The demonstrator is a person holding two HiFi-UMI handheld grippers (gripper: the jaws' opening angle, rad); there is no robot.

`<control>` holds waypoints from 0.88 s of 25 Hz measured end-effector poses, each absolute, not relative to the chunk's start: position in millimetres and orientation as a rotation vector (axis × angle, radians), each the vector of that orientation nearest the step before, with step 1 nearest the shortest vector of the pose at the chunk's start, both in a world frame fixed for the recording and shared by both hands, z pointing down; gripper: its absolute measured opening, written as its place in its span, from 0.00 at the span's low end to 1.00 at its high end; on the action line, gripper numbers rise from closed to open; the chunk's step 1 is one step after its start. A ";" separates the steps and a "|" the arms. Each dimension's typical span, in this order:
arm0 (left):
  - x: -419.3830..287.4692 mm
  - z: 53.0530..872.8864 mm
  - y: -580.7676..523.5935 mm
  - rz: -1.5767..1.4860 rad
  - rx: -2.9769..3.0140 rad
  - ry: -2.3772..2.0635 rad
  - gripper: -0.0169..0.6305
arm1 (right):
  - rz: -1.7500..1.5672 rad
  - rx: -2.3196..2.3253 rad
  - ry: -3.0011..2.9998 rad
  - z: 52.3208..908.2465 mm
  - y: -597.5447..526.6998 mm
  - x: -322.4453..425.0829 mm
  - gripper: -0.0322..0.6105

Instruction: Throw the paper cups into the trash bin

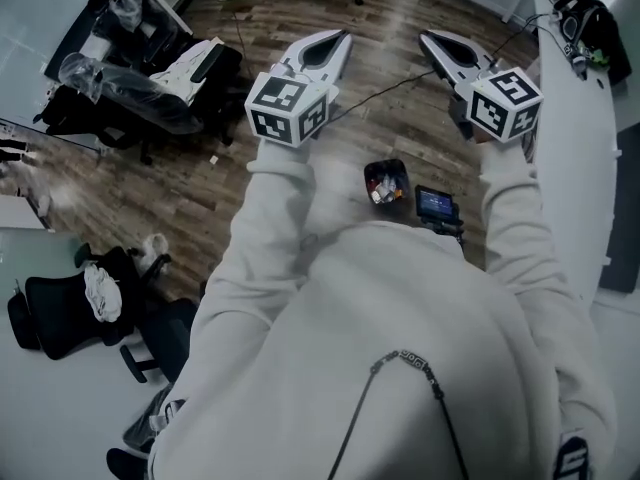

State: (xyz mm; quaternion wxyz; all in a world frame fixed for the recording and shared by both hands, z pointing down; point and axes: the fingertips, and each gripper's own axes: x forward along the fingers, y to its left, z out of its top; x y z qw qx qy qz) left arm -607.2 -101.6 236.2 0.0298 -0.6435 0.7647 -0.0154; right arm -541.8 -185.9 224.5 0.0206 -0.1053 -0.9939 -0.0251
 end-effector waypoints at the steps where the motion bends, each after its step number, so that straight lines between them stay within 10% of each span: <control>1: -604.2 237.3 -102.4 -0.056 -1.990 2.352 0.03 | -0.089 -0.319 -3.081 225.7 -186.5 -538.9 0.08; 22: -600.4 248.9 -114.4 -0.048 -2.045 2.334 0.03 | -0.078 -0.284 -3.039 239.1 -202.3 -525.4 0.08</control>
